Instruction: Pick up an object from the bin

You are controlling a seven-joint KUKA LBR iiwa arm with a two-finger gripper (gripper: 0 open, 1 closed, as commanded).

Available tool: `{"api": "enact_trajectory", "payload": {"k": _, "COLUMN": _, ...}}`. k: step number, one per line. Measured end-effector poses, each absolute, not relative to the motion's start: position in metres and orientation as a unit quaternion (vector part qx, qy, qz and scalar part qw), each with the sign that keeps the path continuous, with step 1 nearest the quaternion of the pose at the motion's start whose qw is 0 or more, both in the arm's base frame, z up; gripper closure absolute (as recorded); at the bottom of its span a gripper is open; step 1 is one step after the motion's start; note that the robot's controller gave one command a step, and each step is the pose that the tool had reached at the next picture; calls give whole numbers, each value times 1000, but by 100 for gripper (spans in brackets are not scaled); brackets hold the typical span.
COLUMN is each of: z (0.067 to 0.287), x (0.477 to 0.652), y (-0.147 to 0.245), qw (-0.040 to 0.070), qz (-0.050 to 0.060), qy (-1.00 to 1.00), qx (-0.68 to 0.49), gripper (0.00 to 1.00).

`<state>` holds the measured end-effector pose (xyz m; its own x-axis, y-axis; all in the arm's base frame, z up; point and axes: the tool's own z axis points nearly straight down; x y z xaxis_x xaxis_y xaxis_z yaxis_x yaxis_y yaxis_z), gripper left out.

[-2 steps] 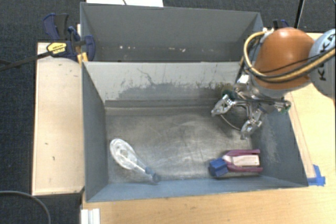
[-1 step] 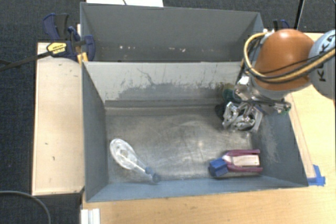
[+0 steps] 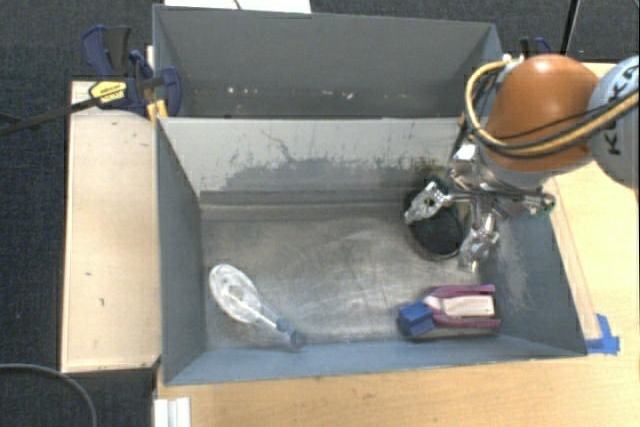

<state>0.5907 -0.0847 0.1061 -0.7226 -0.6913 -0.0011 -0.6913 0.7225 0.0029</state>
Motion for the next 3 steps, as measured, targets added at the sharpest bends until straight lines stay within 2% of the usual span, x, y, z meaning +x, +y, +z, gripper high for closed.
{"api": "enact_trajectory", "payload": {"k": 1, "z": 105, "x": 589, "y": -85, "qw": 4, "qz": -3, "qy": -929, "qx": 371, "gripper": 100}}
{"api": "enact_trajectory", "payload": {"k": 2, "z": 230, "x": 589, "y": -77, "qw": -6, "qz": 3, "qy": -921, "qx": 389, "gripper": 100}}
{"api": "enact_trajectory", "payload": {"k": 3, "z": 225, "x": 588, "y": -77, "qw": -2, "qz": 0, "qy": -922, "qx": 386, "gripper": 0}}
